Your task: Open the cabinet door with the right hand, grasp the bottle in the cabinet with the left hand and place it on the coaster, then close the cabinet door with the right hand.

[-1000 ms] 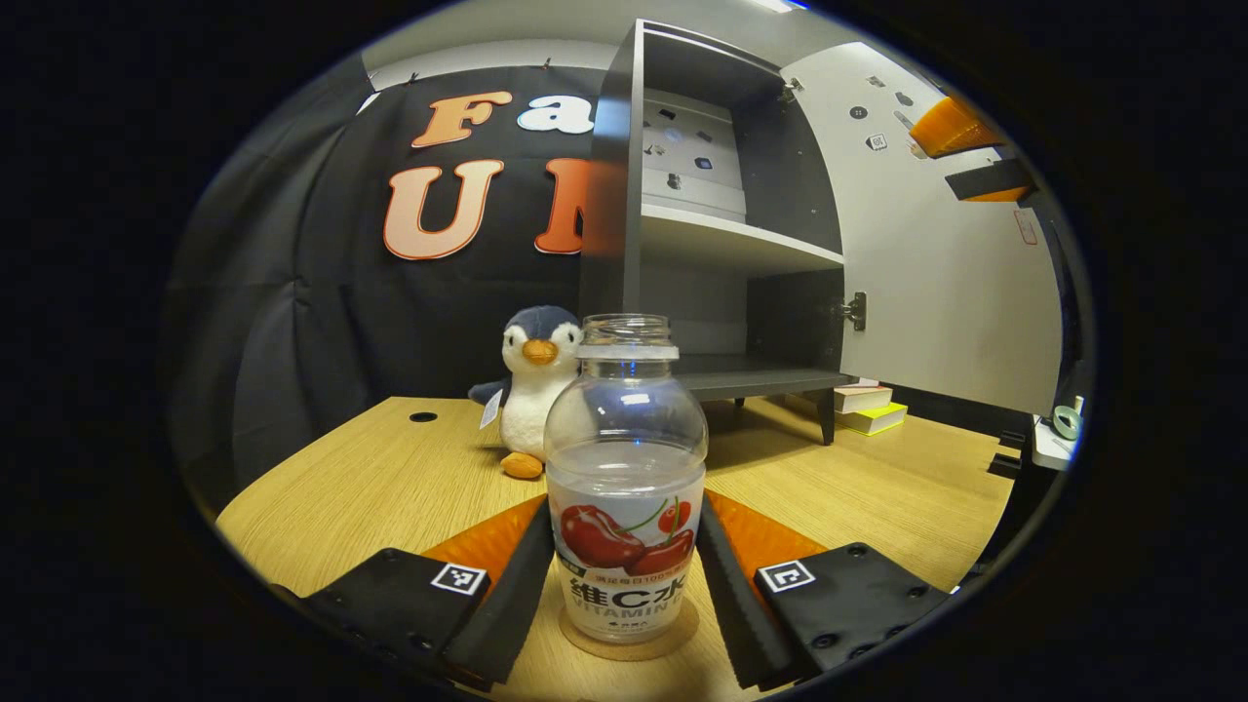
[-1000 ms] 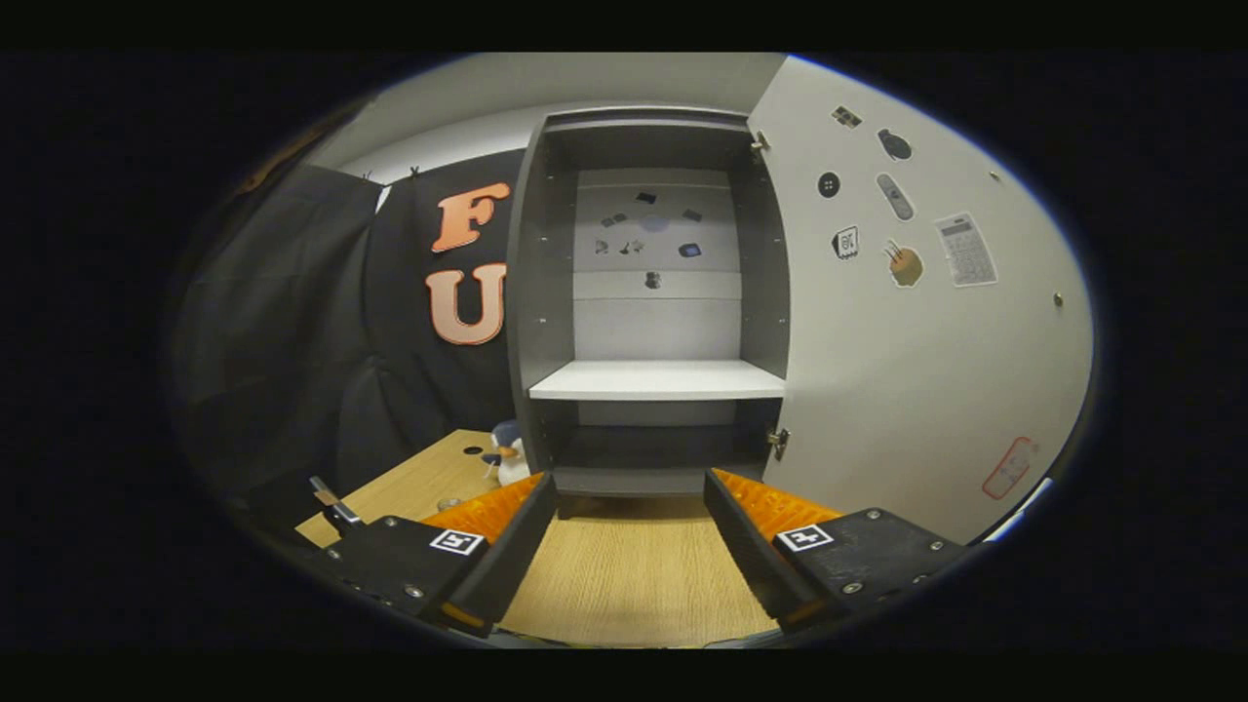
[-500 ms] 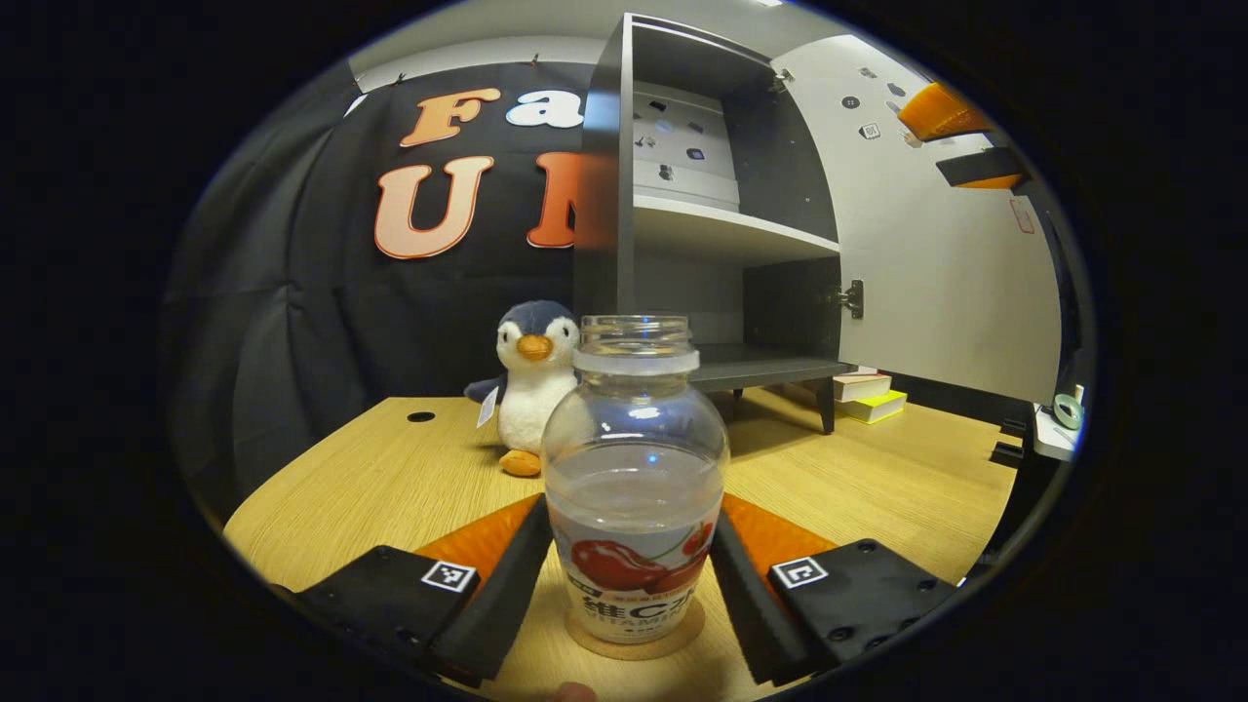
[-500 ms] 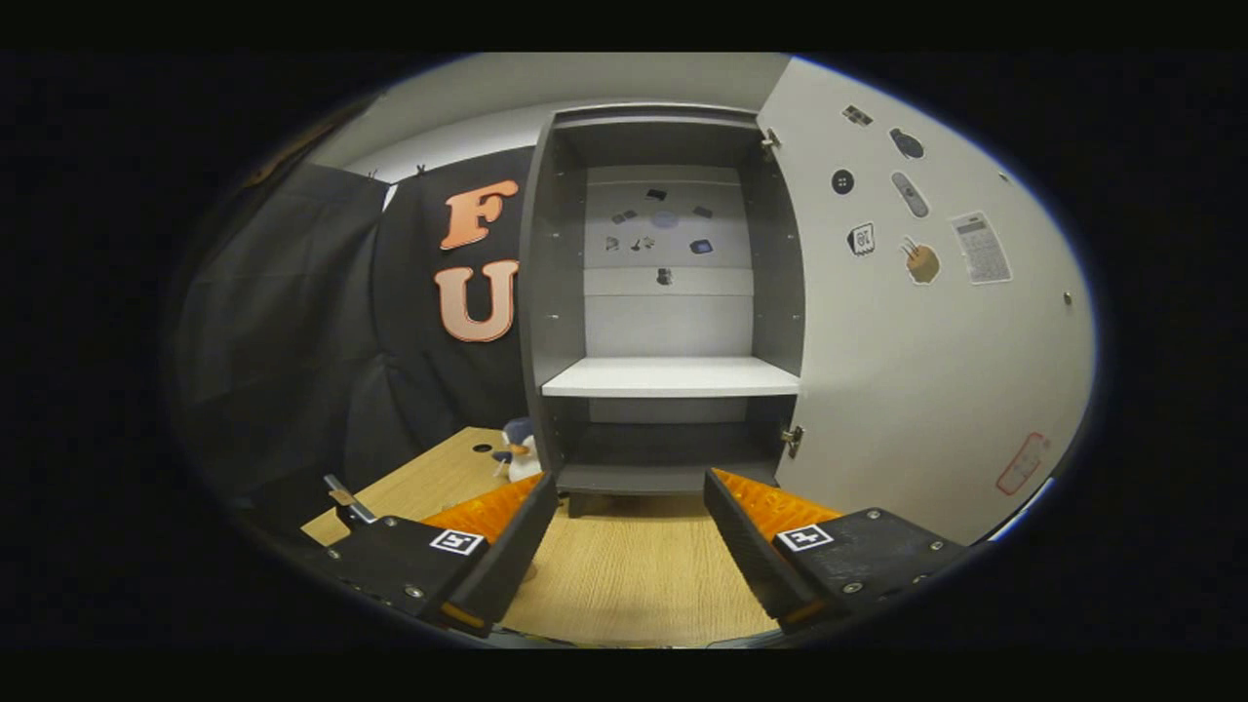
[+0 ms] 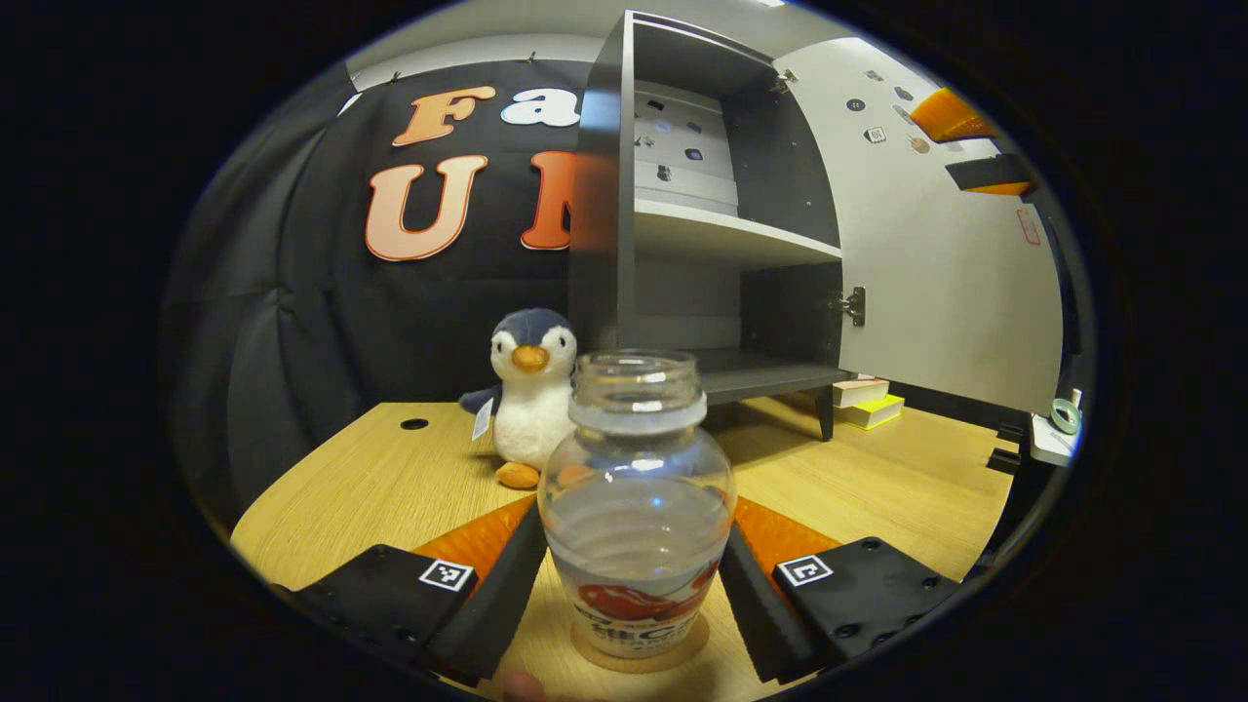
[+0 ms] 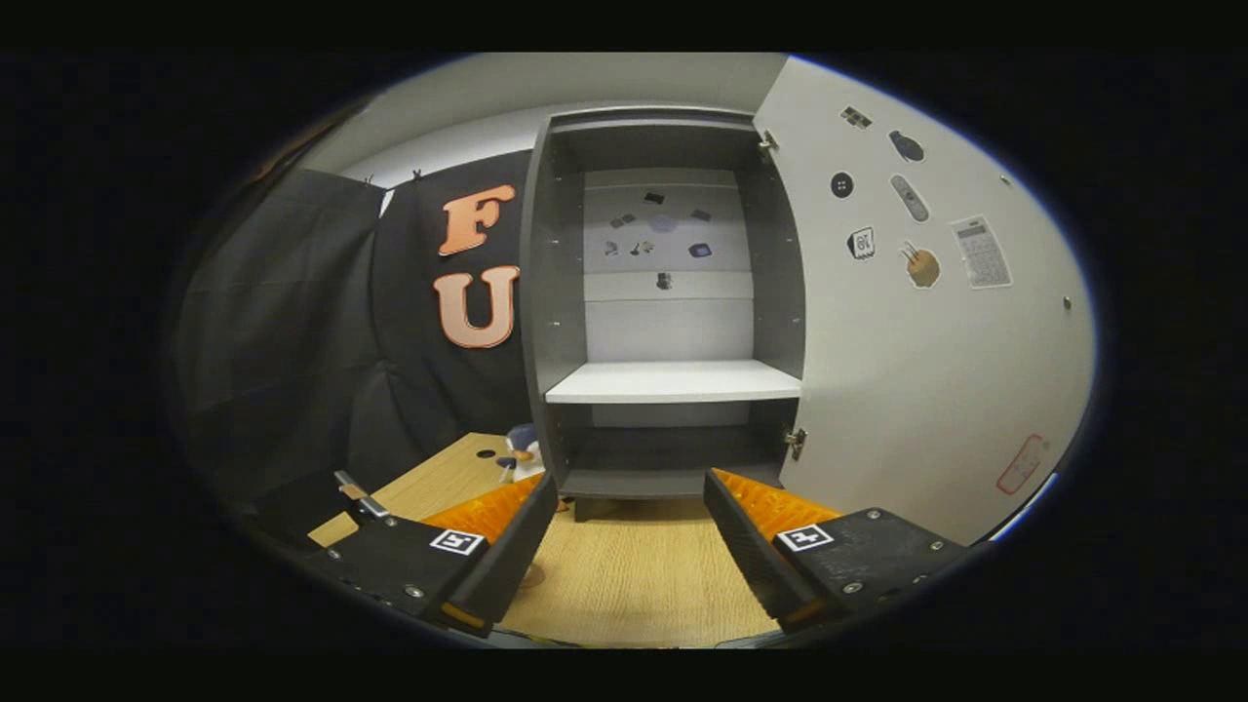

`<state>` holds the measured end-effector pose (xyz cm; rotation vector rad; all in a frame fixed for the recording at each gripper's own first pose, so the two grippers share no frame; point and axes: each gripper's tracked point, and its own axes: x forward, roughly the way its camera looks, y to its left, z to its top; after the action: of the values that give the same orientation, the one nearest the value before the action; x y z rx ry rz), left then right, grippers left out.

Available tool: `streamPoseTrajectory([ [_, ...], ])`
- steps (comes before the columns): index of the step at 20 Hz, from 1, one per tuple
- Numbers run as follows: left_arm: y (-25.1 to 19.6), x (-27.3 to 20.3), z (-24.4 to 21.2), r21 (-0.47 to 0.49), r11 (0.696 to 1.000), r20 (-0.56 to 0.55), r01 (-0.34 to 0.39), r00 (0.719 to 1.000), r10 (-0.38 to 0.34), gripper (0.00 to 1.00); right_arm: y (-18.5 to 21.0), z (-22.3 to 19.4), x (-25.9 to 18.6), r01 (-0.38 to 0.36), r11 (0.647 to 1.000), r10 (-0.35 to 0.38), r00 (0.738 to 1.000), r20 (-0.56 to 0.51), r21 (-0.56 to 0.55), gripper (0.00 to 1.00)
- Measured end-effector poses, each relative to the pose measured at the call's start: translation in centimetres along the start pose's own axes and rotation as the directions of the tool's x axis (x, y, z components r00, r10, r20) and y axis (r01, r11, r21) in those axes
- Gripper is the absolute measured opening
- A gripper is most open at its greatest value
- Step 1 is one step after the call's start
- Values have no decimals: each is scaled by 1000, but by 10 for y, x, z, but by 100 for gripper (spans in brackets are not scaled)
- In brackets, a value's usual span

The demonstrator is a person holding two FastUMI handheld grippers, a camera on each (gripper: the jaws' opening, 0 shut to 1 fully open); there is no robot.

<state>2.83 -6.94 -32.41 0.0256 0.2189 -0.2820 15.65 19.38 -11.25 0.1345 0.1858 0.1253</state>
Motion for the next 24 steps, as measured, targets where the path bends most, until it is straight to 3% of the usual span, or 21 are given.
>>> streamPoseTrajectory([
  [1, -1, 2, 5, -1, 1000, 5, 6, 1000, -6, 98, -1, 3, -1, 3, 1000, -3, 1000, 6, -2, 89],
  [6, -6, 4, 32, 14, 1000, 31, 25, 999, -25, 96, -7, 21, -9, 25, 1000, -25, 999, 42, -2, 98],
  [8, -8, 4, 44, 23, 999, 49, 29, 998, -30, 97, -10, 25, -13, 36, 999, -36, 998, 46, -7, 94],
  [16, -5, -7, 96, 17, 1000, 73, -1, 997, 0, 97, -29, 45, -43, 89, 996, -86, 993, 84, -31, 94],
  [21, -9, -21, 146, -33, 999, 88, -6, 996, 9, 97, -46, 54, -62, 106, 994, -104, 991, 83, -25, 94],
  [24, -15, -27, 179, -3, 1000, 116, -3, 993, 3, 95, -57, 53, -70, 125, 992, -123, 990, 62, -35, 94],
])
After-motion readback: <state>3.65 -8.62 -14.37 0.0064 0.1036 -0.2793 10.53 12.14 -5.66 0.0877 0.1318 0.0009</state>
